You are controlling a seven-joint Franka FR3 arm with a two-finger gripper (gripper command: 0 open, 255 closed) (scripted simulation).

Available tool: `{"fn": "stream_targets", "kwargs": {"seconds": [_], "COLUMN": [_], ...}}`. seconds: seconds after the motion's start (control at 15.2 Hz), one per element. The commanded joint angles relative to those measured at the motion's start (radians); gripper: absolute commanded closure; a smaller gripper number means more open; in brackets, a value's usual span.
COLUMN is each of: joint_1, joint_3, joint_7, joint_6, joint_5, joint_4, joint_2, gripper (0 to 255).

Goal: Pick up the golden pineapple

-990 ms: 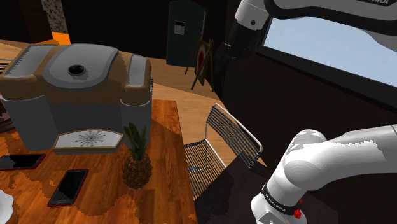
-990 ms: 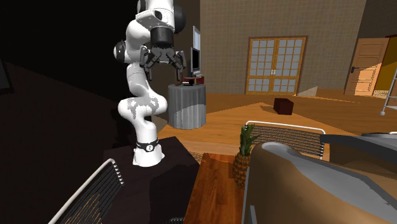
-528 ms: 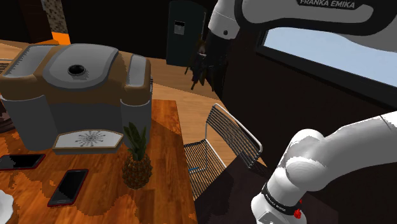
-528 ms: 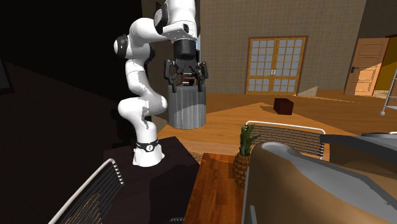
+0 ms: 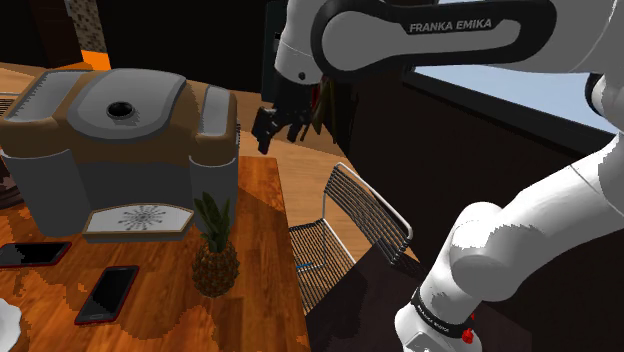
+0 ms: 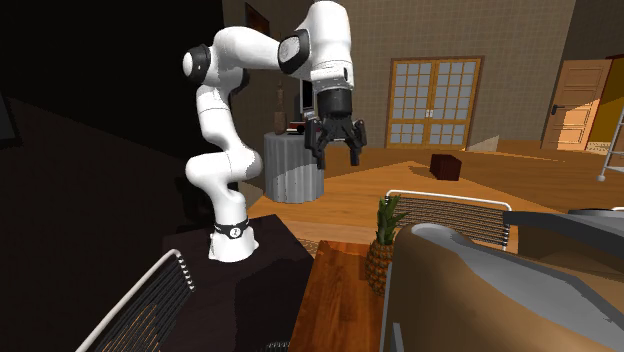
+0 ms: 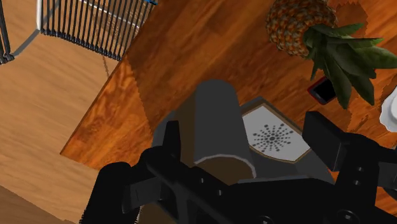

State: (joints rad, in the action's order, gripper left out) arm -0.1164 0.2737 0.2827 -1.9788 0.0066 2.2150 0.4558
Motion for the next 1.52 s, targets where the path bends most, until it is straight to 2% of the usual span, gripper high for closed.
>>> {"fn": "stream_targets", "kwargs": {"seconds": [0.0, 0.4, 0.79, 1.45], "joint_1": [-0.008, -0.030, -0.063, -0.069], "joint_3": [0.030, 0.115, 0.189, 0.193], "joint_7": [0.018, 0.080, 0.157, 0.191], "joint_6": [-0.027, -0.099, -0.144, -0.241], "joint_5": [-0.004, -0.047, -0.133, -0.170], "joint_4": [-0.023, -0.109, -0.226, -0.169], "joint_2": [-0.056, -0.237, -0.436, -0.486], "gripper": [0, 0, 0, 0]}}
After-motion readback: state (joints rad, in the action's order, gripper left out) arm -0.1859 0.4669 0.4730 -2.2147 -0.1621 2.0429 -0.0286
